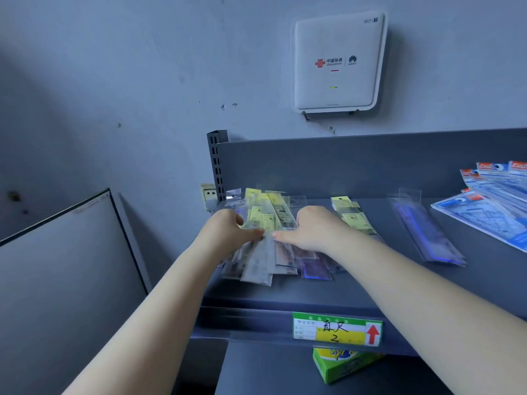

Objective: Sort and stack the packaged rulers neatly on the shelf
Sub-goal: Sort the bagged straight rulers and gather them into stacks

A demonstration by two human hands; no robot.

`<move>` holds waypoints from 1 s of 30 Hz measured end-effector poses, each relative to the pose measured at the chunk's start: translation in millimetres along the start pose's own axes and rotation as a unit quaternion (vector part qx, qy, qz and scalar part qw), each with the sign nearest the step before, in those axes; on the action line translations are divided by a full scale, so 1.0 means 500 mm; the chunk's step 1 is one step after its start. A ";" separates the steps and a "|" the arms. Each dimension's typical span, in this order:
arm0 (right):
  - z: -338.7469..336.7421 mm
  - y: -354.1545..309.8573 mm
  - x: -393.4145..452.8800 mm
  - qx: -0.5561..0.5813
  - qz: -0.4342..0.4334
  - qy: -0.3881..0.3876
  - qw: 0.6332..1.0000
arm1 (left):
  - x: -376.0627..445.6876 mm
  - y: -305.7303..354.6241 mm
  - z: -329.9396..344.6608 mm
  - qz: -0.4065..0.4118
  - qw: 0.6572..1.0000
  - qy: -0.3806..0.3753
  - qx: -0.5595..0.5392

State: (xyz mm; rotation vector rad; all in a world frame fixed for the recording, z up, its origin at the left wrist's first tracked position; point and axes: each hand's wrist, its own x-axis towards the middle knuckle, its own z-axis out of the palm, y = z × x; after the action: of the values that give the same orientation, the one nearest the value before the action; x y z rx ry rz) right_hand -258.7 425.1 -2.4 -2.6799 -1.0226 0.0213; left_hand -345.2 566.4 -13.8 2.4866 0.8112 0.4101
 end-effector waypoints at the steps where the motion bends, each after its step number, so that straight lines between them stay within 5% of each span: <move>1: 0.000 -0.004 0.001 0.009 0.010 0.003 1.000 | 0.003 -0.002 0.000 -0.003 1.000 -0.001 -0.018; 11: 0.004 0.001 0.011 0.053 0.017 0.064 0.996 | 0.014 -0.027 -0.008 -0.016 0.984 -0.006 -0.177; 22: 0.000 -0.027 -0.004 0.024 0.016 0.059 0.998 | 0.010 -0.022 -0.007 -0.023 0.980 -0.023 -0.194; 30: -0.009 0.005 0.005 0.182 0.047 0.097 0.977 | 0.008 -0.037 -0.009 -0.036 0.965 0.013 -0.260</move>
State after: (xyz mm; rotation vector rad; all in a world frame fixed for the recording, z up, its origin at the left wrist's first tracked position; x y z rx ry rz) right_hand -254.4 423.9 1.4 -2.3405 -0.7494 -0.0307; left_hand -352.6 583.5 -19.4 1.9617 0.6936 0.5515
